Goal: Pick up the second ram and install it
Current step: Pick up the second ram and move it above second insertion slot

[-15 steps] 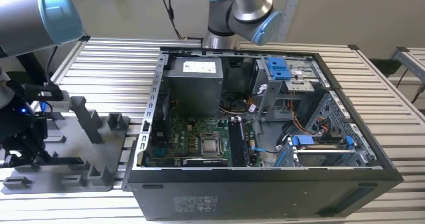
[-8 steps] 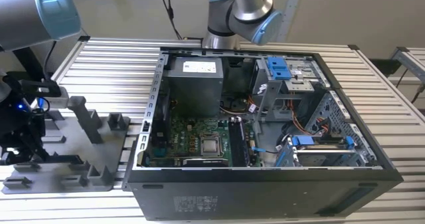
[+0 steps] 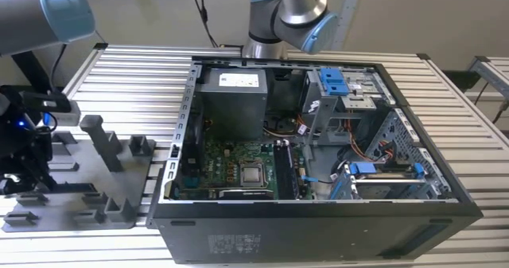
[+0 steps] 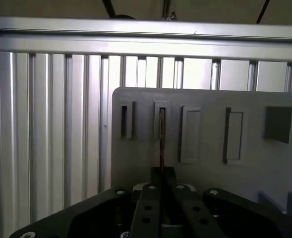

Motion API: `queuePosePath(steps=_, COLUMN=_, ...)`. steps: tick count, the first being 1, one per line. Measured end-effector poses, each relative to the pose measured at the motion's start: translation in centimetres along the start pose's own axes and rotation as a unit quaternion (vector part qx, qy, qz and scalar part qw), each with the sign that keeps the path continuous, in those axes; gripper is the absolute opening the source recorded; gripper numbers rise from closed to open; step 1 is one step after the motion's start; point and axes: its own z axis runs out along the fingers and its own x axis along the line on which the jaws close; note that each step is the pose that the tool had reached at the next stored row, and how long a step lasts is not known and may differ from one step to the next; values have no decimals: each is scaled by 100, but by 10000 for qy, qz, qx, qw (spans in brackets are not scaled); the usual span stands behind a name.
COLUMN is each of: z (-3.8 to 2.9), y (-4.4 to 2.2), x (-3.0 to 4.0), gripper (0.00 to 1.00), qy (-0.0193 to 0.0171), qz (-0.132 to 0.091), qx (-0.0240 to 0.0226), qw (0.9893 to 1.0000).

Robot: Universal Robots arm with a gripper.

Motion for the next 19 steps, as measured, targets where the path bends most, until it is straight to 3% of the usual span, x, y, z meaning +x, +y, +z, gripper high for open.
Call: queuePosePath(steps=19, z=-107, y=2, x=3, gripper=14, qy=-13, qz=127, qx=-3, qw=9999)
